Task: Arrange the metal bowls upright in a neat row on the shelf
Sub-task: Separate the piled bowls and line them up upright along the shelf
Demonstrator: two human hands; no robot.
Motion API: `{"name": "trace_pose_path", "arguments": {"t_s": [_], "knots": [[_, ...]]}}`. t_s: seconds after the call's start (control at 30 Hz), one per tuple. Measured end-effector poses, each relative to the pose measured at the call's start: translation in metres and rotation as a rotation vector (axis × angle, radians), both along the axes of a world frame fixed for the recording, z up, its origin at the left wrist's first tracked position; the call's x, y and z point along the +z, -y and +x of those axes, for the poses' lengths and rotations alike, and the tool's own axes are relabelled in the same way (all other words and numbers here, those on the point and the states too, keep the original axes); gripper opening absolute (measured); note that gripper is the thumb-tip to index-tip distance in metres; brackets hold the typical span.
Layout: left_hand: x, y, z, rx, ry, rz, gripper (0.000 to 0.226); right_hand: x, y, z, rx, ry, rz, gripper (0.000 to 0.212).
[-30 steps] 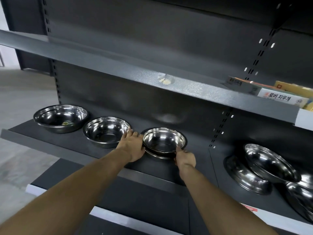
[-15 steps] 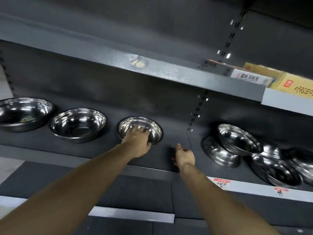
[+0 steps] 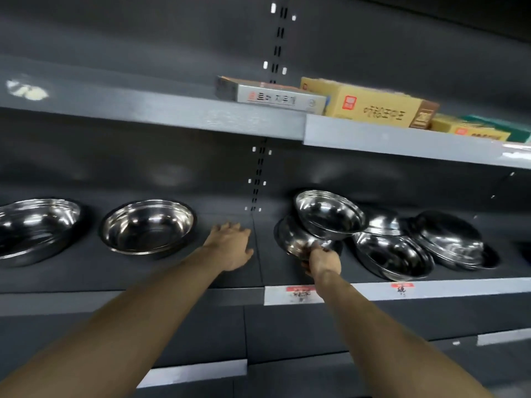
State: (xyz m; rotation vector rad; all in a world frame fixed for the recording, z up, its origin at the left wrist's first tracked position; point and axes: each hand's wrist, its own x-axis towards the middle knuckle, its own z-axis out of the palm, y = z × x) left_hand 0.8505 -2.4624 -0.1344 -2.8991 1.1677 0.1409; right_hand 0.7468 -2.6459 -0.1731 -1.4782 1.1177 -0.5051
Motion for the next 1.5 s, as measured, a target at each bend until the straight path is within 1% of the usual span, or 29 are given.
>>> {"name": "trace_pose_path", "arguments": {"t_s": [0.17, 0.2, 0.3, 0.4, 0.47, 0.6, 0.67, 0.9, 1.03, 1.17, 1.33, 1.5], "knots": [[0.001, 0.065, -0.024, 0.014, -0.009, 0.001, 0.061, 0.007, 0.063, -0.021, -0.044, 0.058, -0.030, 0.050], [0.001, 0.074, -0.029, 0.016, -0.012, 0.002, 0.061, 0.009, 0.073, -0.023, -0.050, 0.082, -0.021, 0.049], [0.001, 0.096, -0.041, 0.029, -0.011, -0.001, 0.058, 0.013, 0.096, -0.027, -0.073, 0.190, 0.038, 0.037], [0.003, 0.108, -0.050, 0.045, -0.020, -0.002, 0.055, 0.018, 0.104, -0.032, -0.070, 0.277, 0.120, 0.039], [0.004, 0.113, -0.054, 0.053, -0.021, 0.001, 0.056, 0.018, 0.108, -0.031, -0.031, 0.257, 0.095, 0.043], [0.005, 0.117, -0.057, 0.064, -0.023, 0.019, 0.063, 0.021, 0.110, -0.027, -0.011, 0.222, 0.040, 0.029], [0.006, 0.116, -0.056, 0.077, -0.020, 0.035, 0.065, 0.023, 0.109, -0.025, -0.020, 0.238, 0.052, 0.027], [0.014, 0.093, -0.042, 0.155, -0.013, 0.061, 0.073, 0.027, 0.099, -0.020, -0.092, 0.343, 0.106, 0.027], [0.022, 0.062, -0.025, 0.247, 0.033, 0.033, 0.075, 0.030, 0.079, -0.006, -0.015, 0.369, 0.132, 0.024], [0.023, 0.028, -0.017, 0.327, 0.036, 0.045, 0.079, 0.024, 0.048, 0.015, 0.062, 0.306, 0.086, 0.026], [0.017, -0.013, -0.012, 0.386, 0.032, 0.071, 0.079, 0.009, 0.008, 0.038, 0.215, 0.308, 0.214, 0.024], [0.012, -0.035, -0.005, 0.404, 0.033, 0.057, 0.079, -0.001, -0.011, 0.046, 0.248, 0.277, 0.219, 0.019]]}}
